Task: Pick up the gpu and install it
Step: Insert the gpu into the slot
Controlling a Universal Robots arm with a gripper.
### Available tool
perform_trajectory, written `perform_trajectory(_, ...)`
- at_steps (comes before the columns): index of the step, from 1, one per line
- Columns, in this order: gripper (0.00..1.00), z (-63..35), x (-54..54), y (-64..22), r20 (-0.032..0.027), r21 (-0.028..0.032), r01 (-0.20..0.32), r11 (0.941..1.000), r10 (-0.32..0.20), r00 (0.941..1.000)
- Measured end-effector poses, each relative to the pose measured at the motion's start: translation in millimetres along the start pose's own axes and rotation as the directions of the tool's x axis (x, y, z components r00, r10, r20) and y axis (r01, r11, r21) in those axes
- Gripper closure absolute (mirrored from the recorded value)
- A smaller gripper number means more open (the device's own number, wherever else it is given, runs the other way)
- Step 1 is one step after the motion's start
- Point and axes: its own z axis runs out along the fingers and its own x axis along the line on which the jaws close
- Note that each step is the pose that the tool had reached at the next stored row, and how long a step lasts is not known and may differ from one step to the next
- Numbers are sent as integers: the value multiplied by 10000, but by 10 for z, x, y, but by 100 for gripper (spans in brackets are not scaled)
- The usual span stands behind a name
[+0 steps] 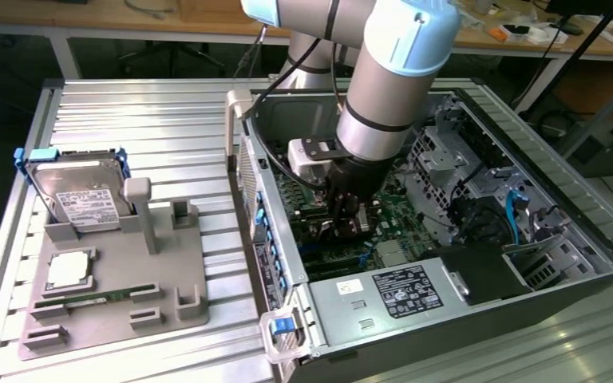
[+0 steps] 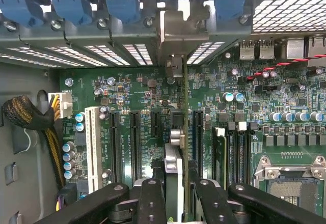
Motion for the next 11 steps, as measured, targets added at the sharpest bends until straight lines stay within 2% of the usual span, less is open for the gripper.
perform_trajectory(11, 73, 1, 0, 3, 0, 0, 0, 10000, 0, 10000)
